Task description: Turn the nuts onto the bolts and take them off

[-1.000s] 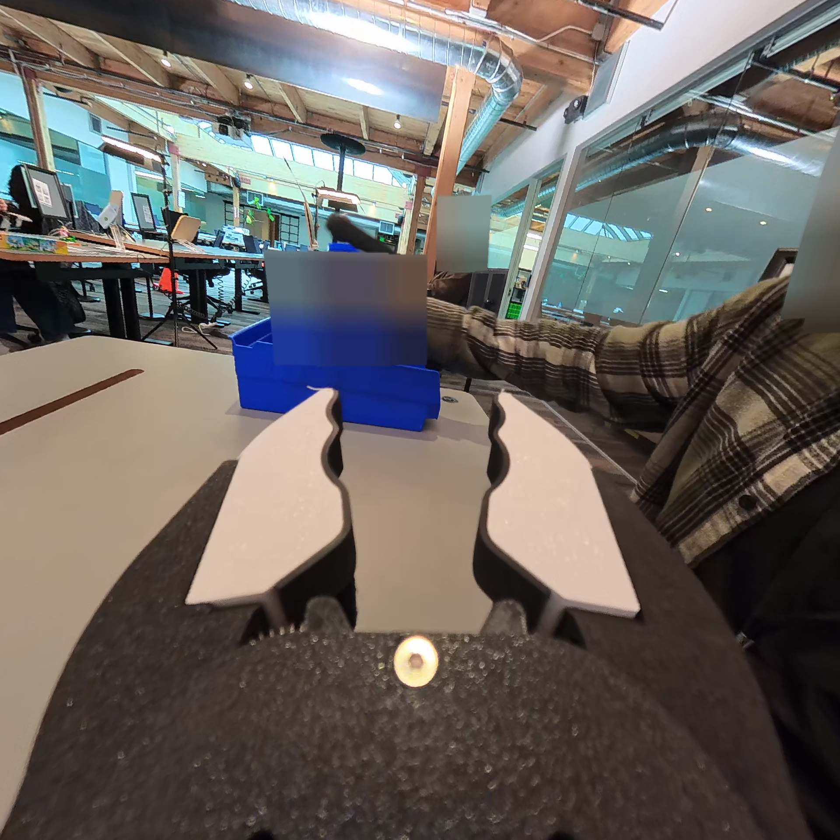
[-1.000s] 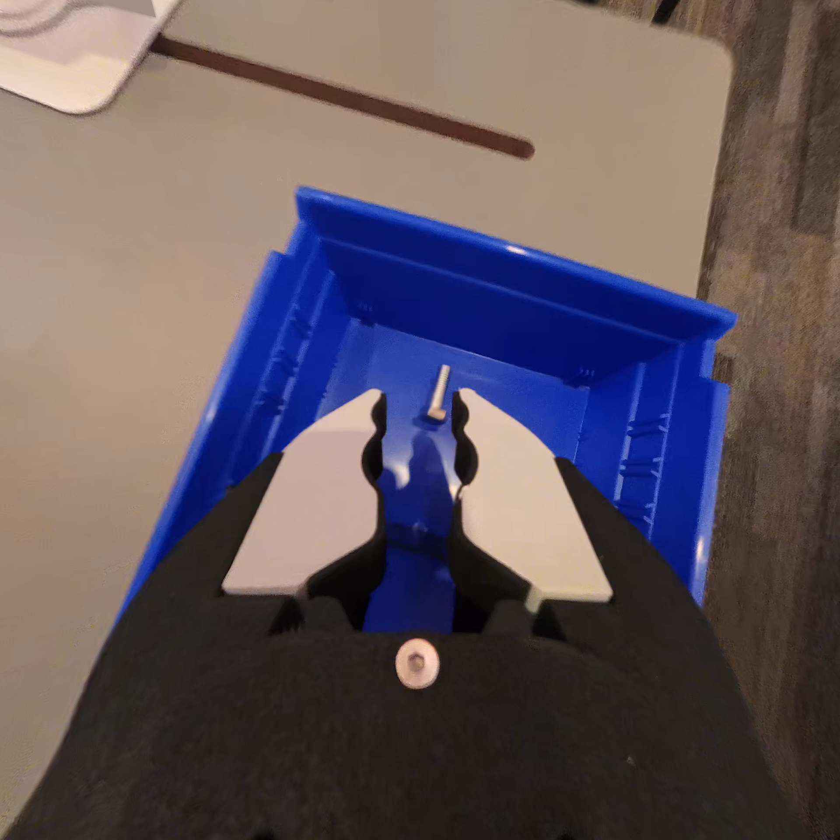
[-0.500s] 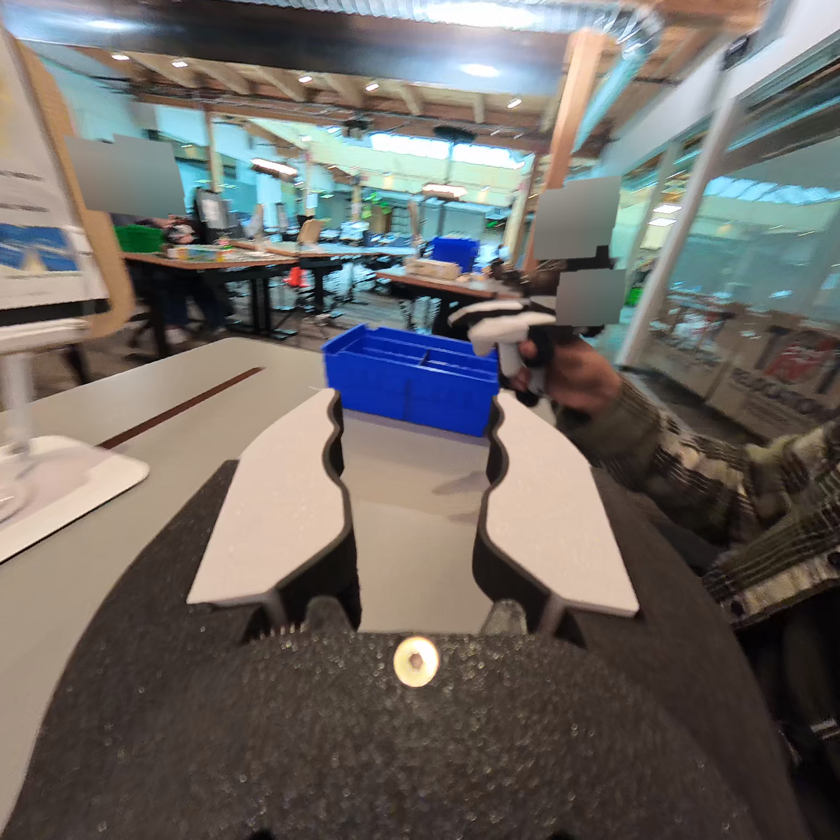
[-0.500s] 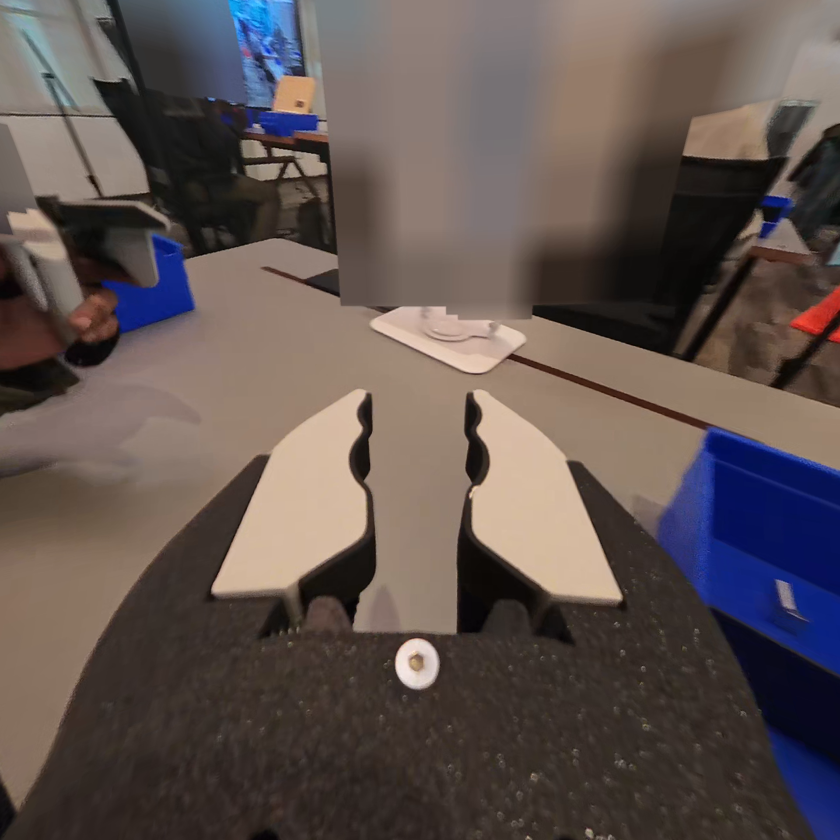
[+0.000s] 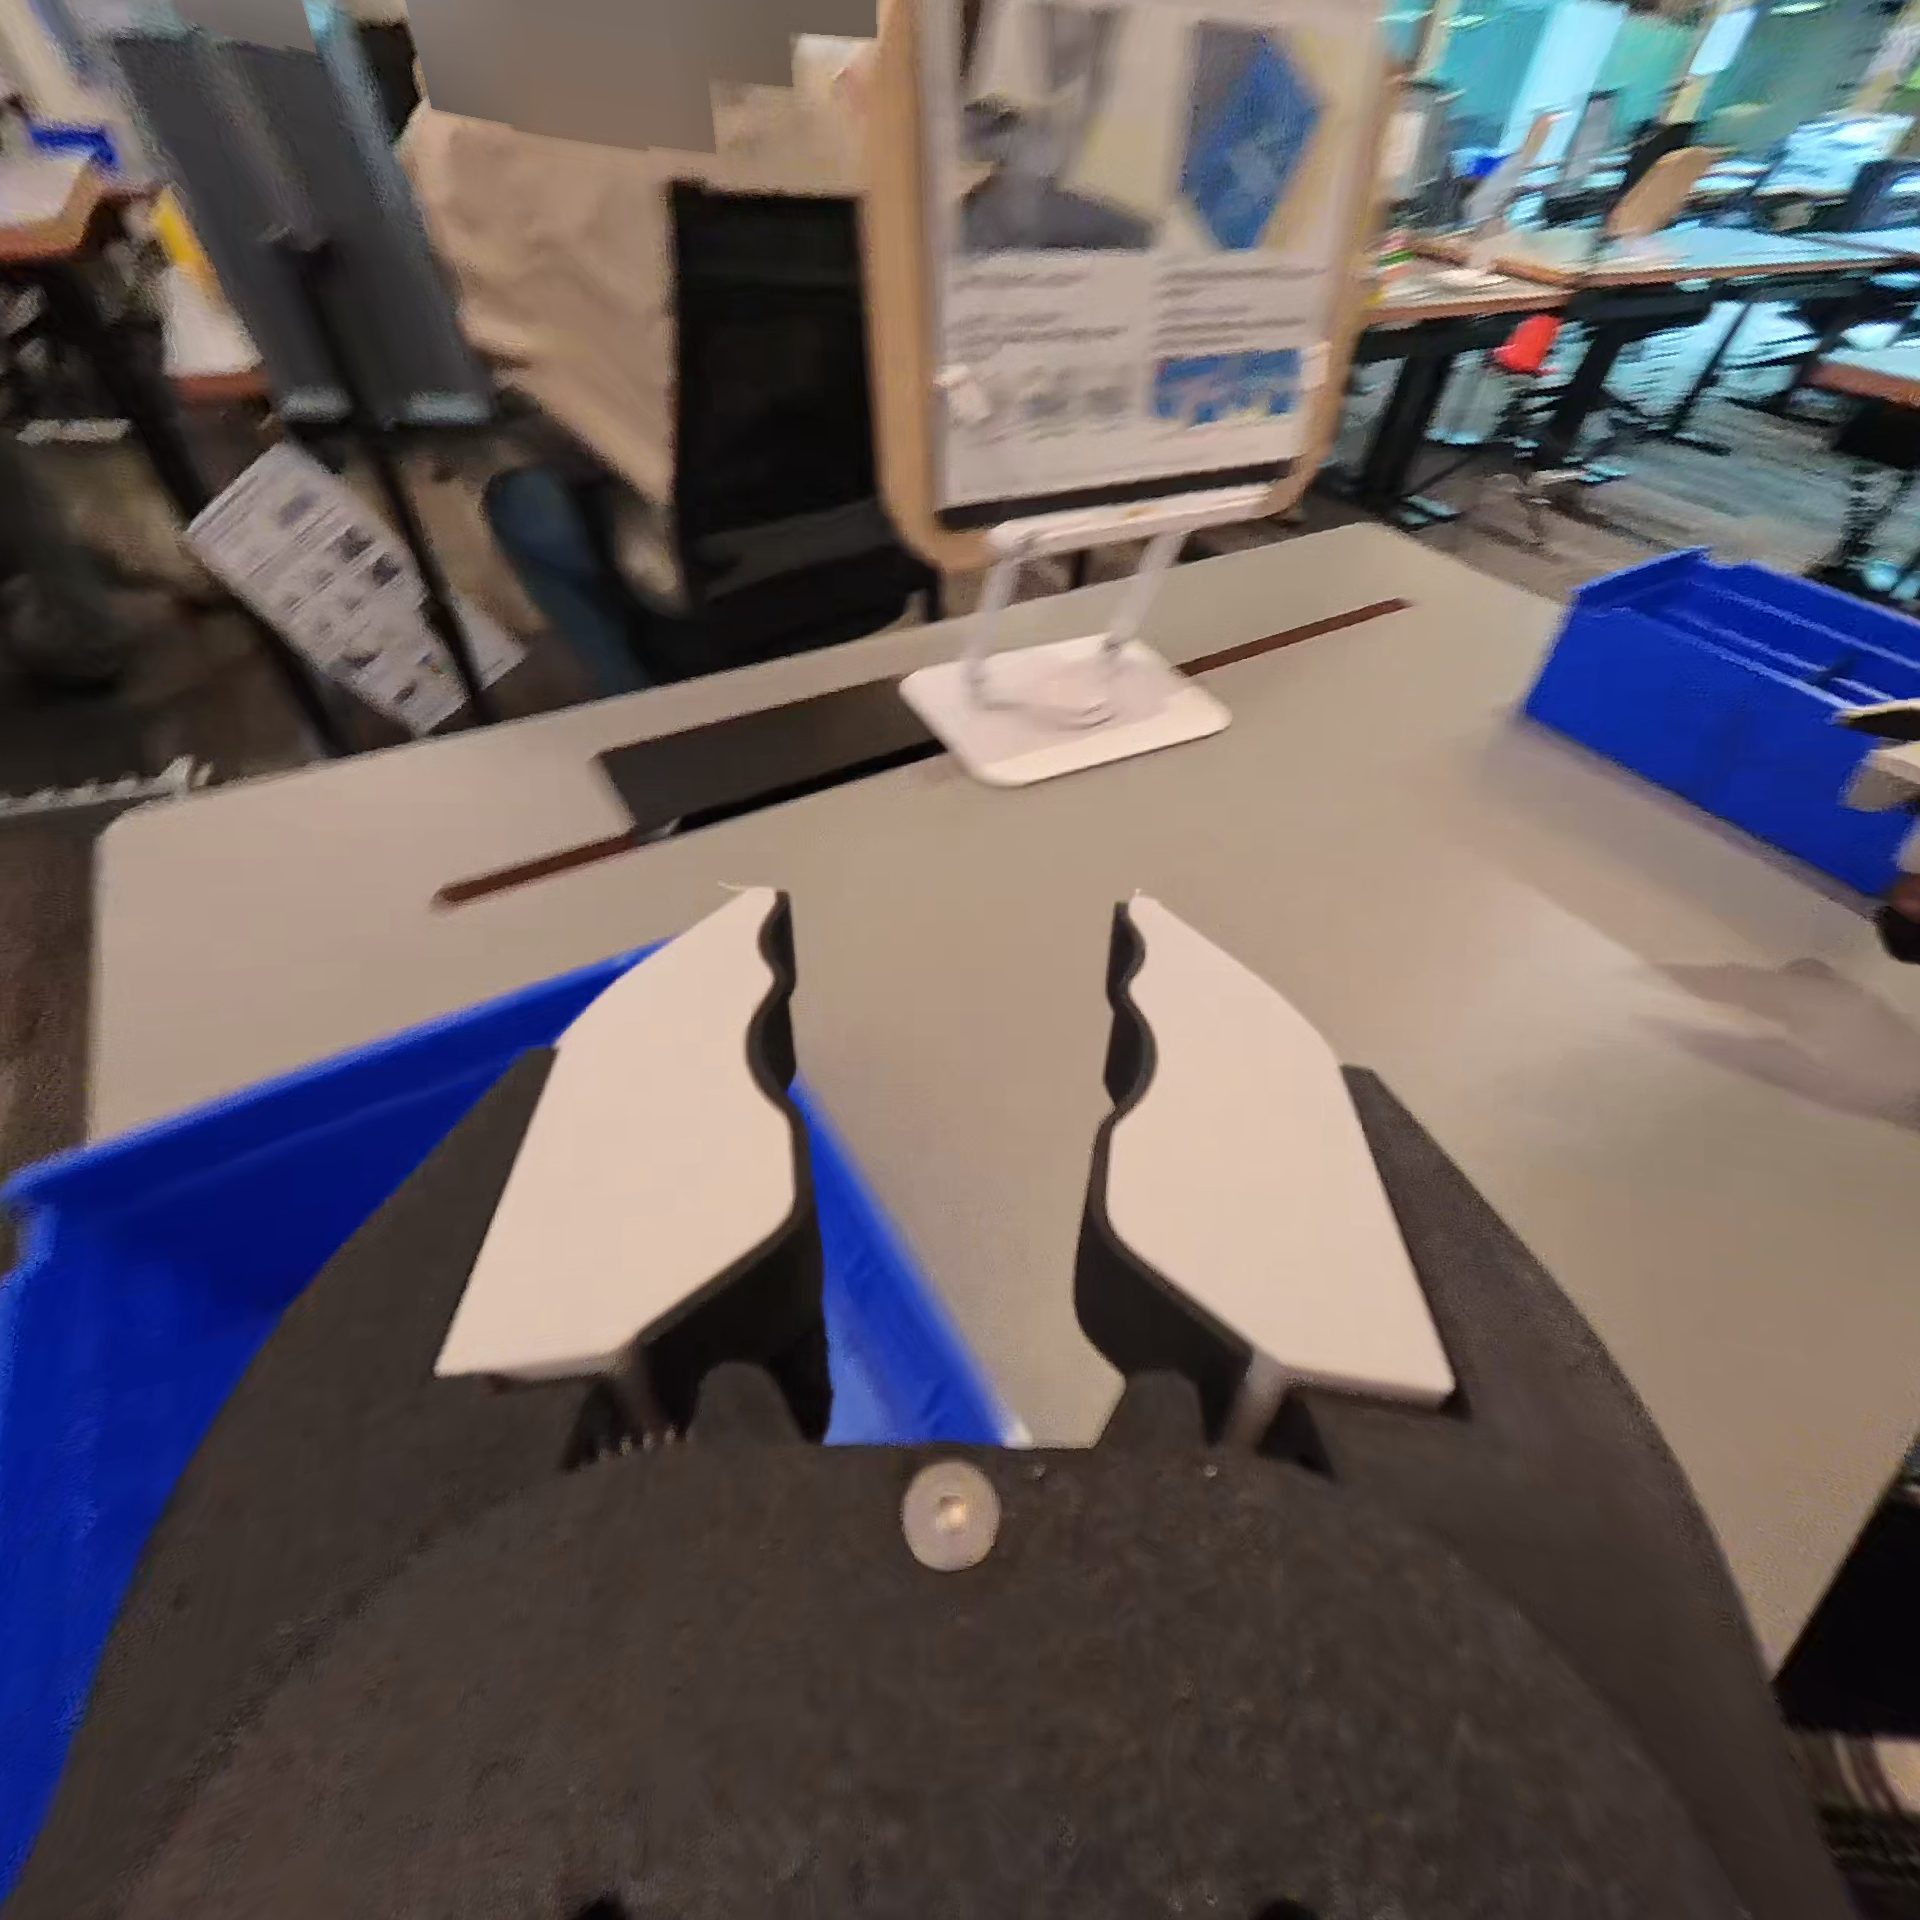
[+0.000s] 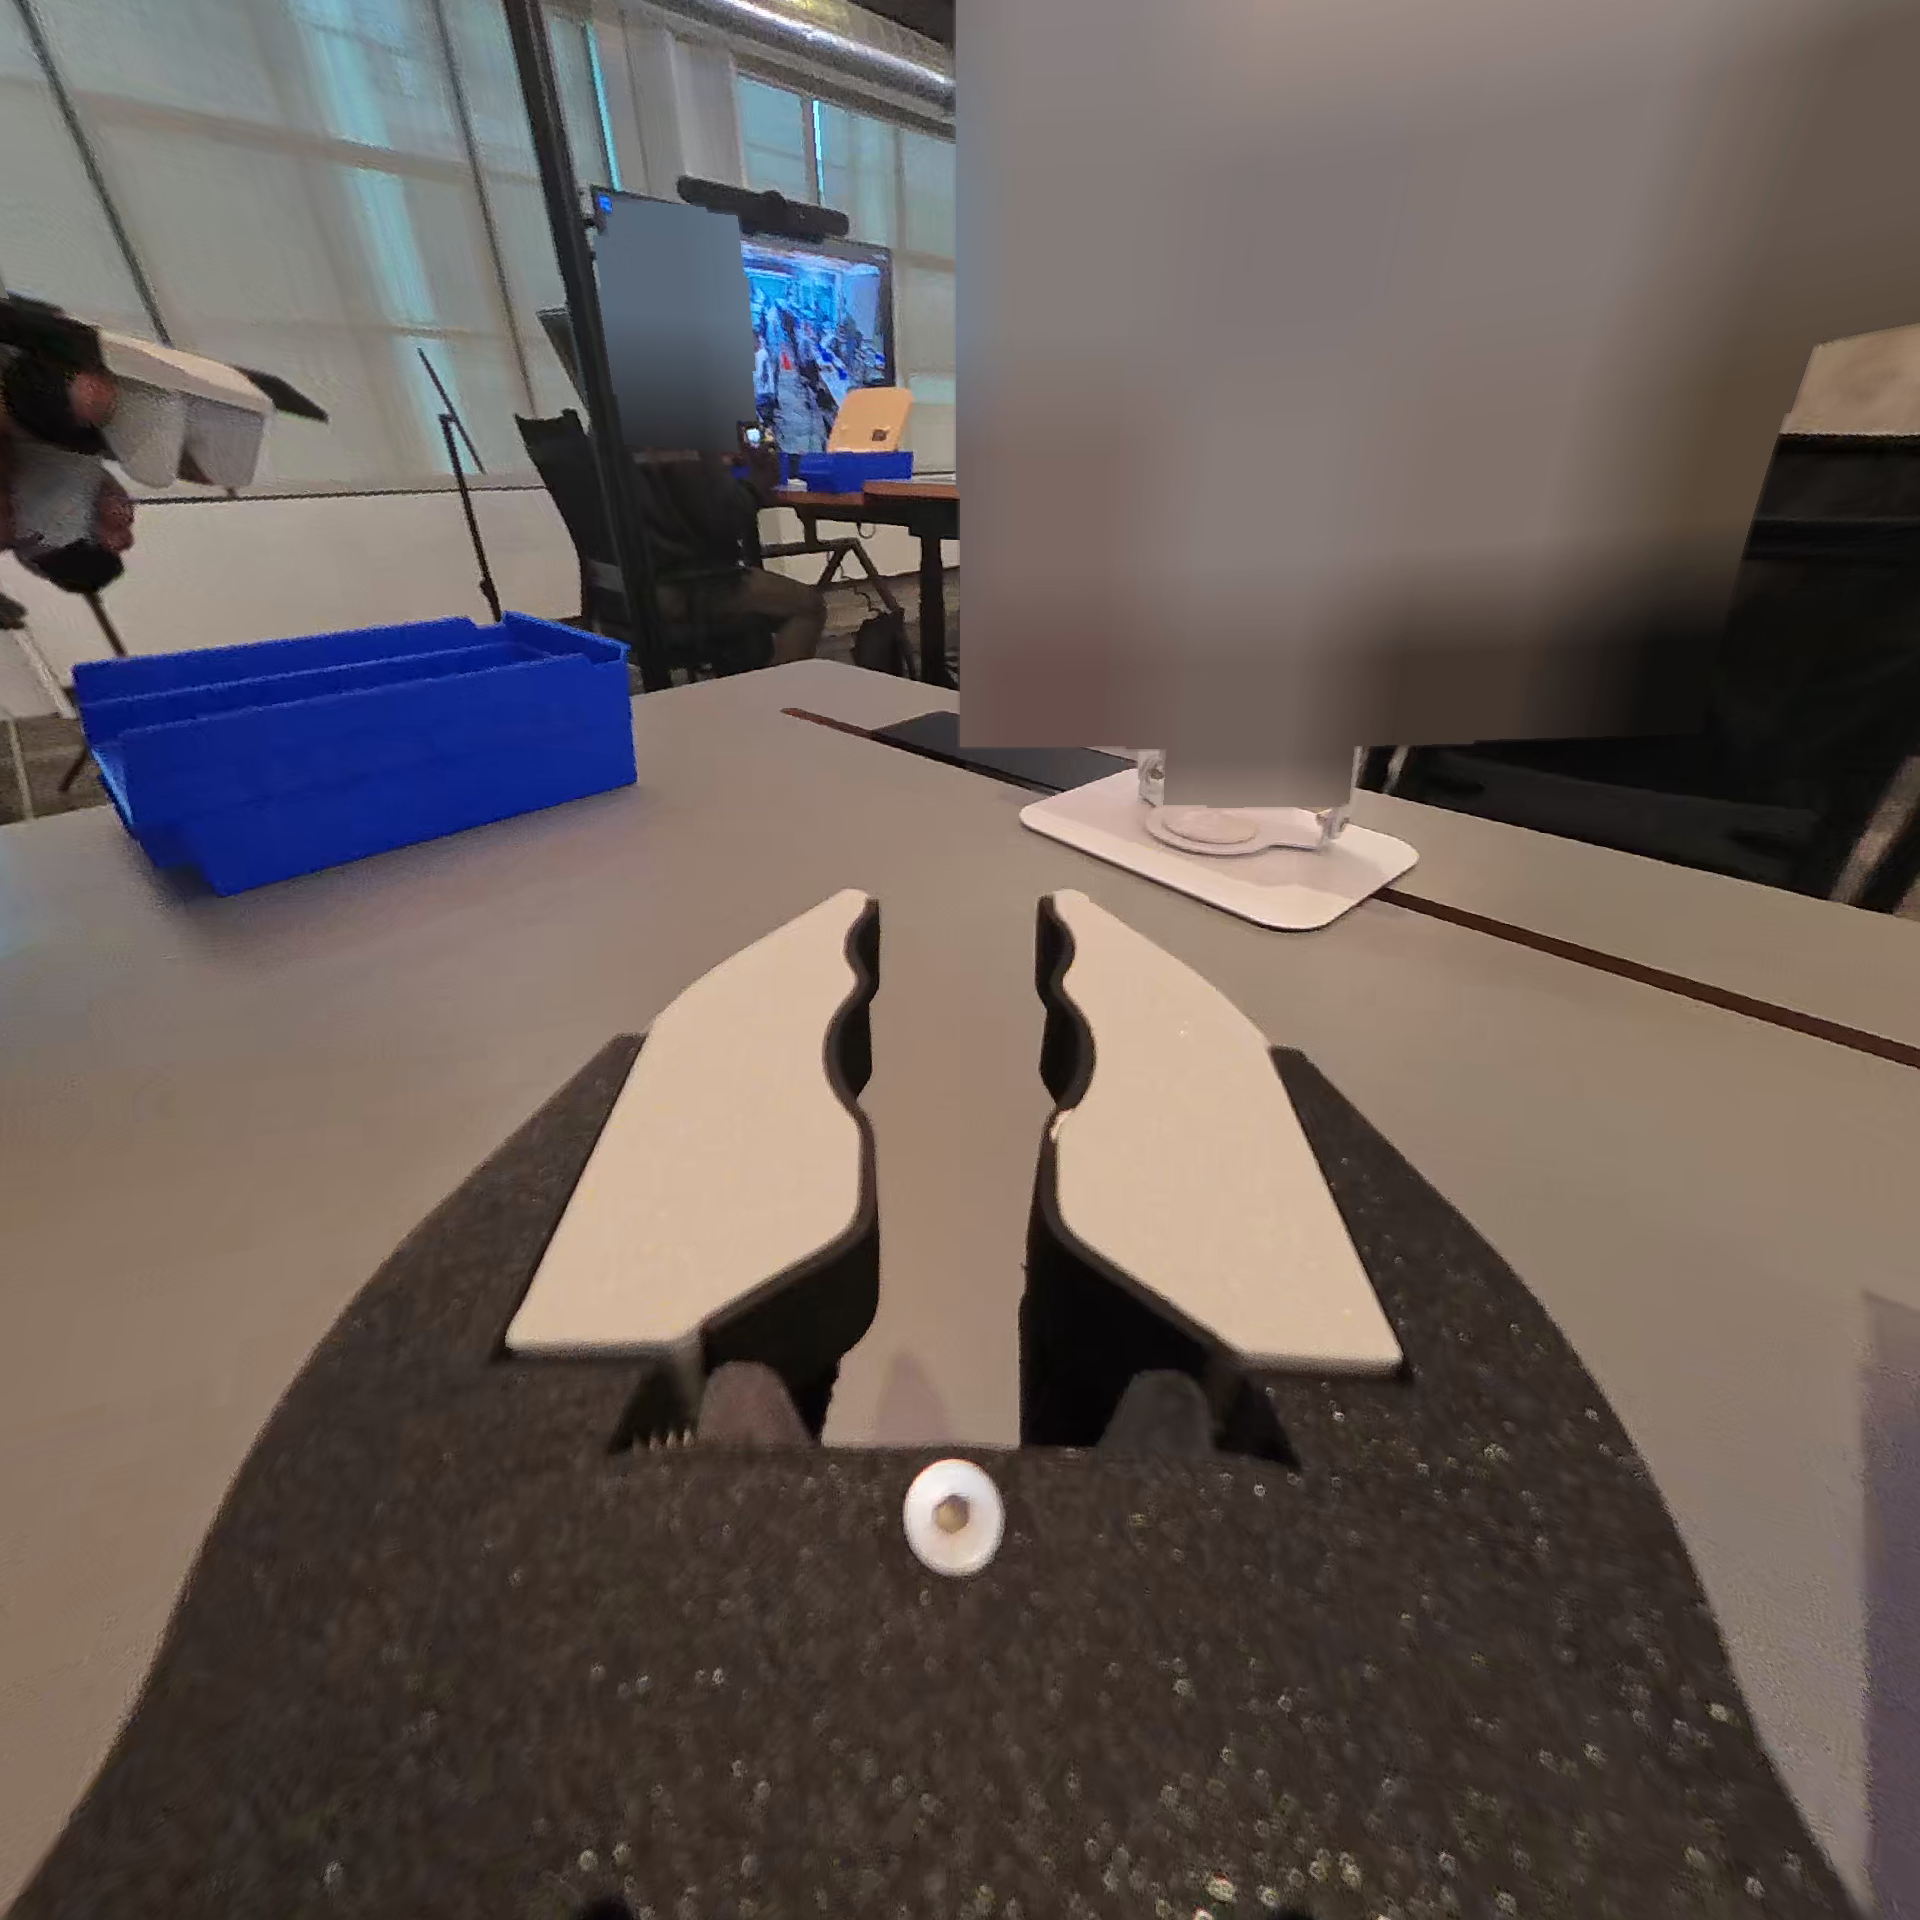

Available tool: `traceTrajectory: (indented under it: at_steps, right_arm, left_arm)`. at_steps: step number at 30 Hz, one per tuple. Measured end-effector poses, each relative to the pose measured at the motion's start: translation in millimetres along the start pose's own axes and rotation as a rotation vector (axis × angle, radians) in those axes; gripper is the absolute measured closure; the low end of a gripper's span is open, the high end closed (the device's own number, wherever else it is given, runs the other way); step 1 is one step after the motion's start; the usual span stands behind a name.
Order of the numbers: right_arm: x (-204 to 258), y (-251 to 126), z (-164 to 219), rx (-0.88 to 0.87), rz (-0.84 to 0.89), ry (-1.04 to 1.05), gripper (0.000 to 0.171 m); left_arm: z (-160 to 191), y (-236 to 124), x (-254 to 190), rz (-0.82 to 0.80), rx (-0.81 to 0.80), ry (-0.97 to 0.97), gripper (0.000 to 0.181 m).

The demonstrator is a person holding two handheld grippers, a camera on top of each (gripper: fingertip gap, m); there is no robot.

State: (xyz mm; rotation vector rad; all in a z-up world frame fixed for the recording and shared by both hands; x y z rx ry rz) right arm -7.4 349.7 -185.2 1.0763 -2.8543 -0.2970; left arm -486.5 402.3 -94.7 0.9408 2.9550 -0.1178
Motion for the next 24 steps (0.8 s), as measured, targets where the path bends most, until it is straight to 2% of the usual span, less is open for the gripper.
traceTrajectory:
  at_steps: [3,7,11,18,24]
  right_arm:
    - [2.0,7.3,14.9,0.023,-0.021,-0.028,0.144]
    - [1.8,17.4,29.1,0.043,-0.044,-0.030,0.144]
    - [0.3,25.4,35.8,0.030,-0.068,-0.016,0.144]
    - [7.9,32.2,41.0,0.019,-0.150,-0.055,0.144]
    - [14.6,28.3,36.0,-0.007,-0.172,-0.147,0.146]
  left_arm:
    - [28.4,-23.6,59.4,-0.126,0.091,-0.049,0.124]
    - [78.9,-35.9,101.9,-0.223,0.302,-0.031,0.124]
    - [111.5,-38.2,119.2,-0.244,0.470,-0.003,0.125]
    - [133.9,-38.6,142.7,-0.248,0.666,0.128,0.132]
    - [161.9,-33.6,154.8,-0.222,0.849,0.159,0.131]
Point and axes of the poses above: each gripper's, where its closed fingertips meet, y out along the fingers, z out of its underside, x = y × z across the jaws, the point moved 1 cm from there along -y, back along the fingers, and after that the axes turned 11 degrees about -x, right-handed, at the moved point
